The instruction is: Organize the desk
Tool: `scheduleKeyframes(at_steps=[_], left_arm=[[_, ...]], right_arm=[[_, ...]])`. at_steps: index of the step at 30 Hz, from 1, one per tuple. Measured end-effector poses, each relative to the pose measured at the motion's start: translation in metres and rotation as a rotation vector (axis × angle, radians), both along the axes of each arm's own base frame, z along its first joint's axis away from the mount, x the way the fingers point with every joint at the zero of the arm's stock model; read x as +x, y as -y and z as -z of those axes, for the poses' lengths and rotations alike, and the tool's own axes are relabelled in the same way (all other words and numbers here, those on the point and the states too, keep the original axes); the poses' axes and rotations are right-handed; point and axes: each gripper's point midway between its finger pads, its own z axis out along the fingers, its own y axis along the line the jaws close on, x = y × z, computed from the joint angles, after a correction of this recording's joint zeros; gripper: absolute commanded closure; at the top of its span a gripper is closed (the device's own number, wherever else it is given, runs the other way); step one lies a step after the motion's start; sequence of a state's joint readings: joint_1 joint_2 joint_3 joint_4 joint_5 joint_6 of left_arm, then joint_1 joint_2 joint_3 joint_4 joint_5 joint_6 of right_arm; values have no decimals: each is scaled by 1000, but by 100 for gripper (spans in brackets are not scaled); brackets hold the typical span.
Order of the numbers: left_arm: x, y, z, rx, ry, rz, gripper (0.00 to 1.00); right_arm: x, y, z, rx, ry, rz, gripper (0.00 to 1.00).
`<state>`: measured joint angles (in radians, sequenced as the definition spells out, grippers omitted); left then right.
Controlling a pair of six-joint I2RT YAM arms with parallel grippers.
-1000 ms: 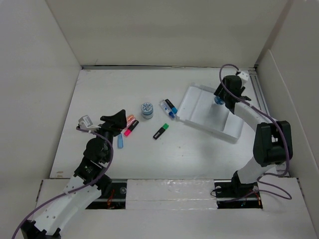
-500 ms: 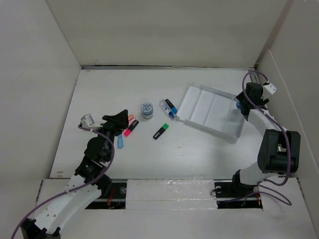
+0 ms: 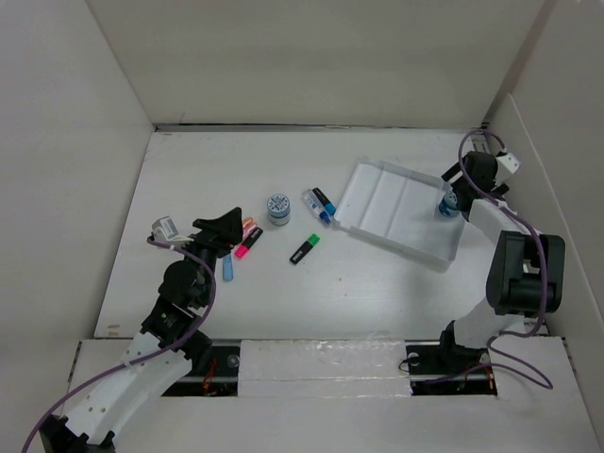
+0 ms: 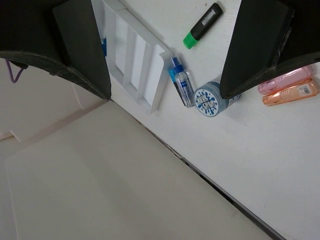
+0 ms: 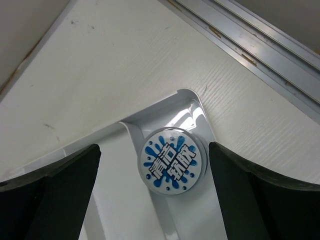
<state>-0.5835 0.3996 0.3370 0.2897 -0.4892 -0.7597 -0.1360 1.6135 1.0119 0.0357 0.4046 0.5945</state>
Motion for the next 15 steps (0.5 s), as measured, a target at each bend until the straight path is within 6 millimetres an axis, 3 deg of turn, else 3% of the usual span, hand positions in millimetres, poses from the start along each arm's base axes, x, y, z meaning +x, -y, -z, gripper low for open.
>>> scheduleKeyframes(at_steps=[2,3,4,6,8,10,11,12,15], left_arm=[[0,0,0,1,-1,0,19],[0,0,1,1,-2,-1,22],[0,-1,1,2,-4,-5,27],[0,-1,2,2,-6,-6,33],[-1,-2,1,0,-3,-9,47],[-2,-3,-2,-9,8,-9,67],[-3,-4,-4,-11,14,-9,71],[-3,-3,-4,-11,16,-8,74],[-4,-2,-4,-7,14,-1,74]], right_arm=[[2,-7,-12,0,28,-23,17],[3,-12,-20,-3,46,-43,51],[4,-21,-31,-8,67,-75,94],[10,-47,-62,-9,153,-156,100],[14,-89,-95,-6,249,-277,100],[15,-143,-120,-4,318,-440,89],[15,-176,-129,-2,343,-540,80],[14,-211,-133,1,354,-643,53],[6,-314,-125,-14,330,-958,21]])
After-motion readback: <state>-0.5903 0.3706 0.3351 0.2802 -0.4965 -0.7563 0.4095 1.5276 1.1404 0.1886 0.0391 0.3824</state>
